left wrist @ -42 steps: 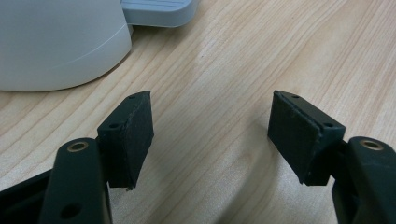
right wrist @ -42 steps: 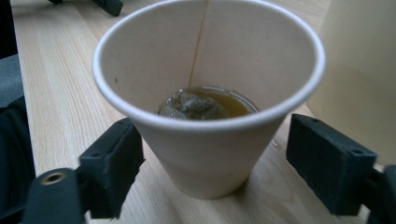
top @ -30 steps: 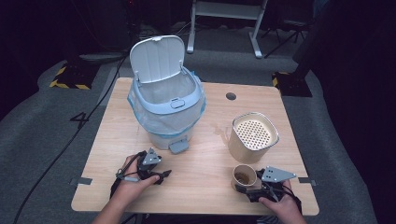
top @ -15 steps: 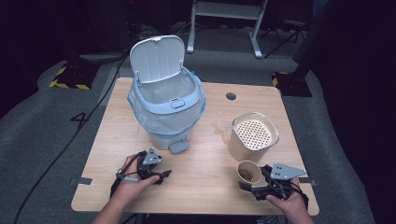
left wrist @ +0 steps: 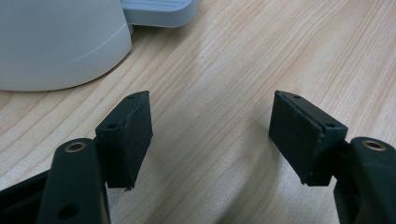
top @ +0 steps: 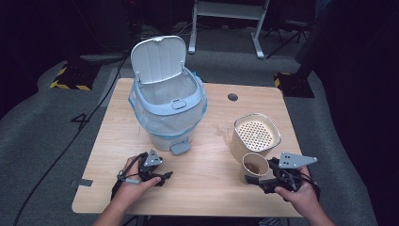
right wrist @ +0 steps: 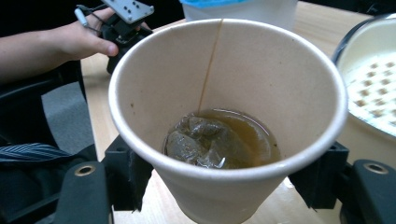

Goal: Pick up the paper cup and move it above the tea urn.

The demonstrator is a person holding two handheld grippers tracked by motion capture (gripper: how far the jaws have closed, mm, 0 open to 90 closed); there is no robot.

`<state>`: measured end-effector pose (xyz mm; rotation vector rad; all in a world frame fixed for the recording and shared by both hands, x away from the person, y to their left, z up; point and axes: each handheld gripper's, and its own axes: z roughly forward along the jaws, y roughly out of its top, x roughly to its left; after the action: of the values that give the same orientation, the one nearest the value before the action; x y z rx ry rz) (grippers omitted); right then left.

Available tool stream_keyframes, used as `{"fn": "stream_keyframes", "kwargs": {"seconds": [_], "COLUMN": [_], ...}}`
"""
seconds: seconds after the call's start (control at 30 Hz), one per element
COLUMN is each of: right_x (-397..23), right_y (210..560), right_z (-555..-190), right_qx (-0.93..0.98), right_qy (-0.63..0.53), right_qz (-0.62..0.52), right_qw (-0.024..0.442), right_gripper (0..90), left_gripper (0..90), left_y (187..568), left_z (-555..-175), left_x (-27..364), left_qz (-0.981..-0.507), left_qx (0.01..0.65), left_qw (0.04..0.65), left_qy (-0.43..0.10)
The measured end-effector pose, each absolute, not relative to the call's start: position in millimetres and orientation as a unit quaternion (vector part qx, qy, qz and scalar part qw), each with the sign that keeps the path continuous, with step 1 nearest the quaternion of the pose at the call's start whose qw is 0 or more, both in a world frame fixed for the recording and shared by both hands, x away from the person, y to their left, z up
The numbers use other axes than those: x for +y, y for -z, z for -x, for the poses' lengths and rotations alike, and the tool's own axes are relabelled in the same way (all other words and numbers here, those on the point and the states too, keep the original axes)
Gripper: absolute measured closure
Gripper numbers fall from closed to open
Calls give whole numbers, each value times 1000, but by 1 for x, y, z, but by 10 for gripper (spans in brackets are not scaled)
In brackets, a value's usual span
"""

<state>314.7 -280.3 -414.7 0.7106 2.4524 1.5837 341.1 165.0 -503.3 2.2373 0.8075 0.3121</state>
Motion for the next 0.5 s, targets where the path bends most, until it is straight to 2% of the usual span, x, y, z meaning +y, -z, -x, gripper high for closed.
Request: {"fn": "stream_keyframes", "kwargs": {"seconds": [0.5], "right_x": [-288], "right_y": [375], "right_z": [-333], "right_qx": [818], "right_qy": [-512], "right_qz": [-236], "right_qw": [115], "right_gripper": [311], "left_gripper": [291], "left_y": [503], "left_z": [-342], "left_x": [164], "left_qz": [-869], "left_qx": [315], "left_qw": [363], "left_qy": [-119]}}
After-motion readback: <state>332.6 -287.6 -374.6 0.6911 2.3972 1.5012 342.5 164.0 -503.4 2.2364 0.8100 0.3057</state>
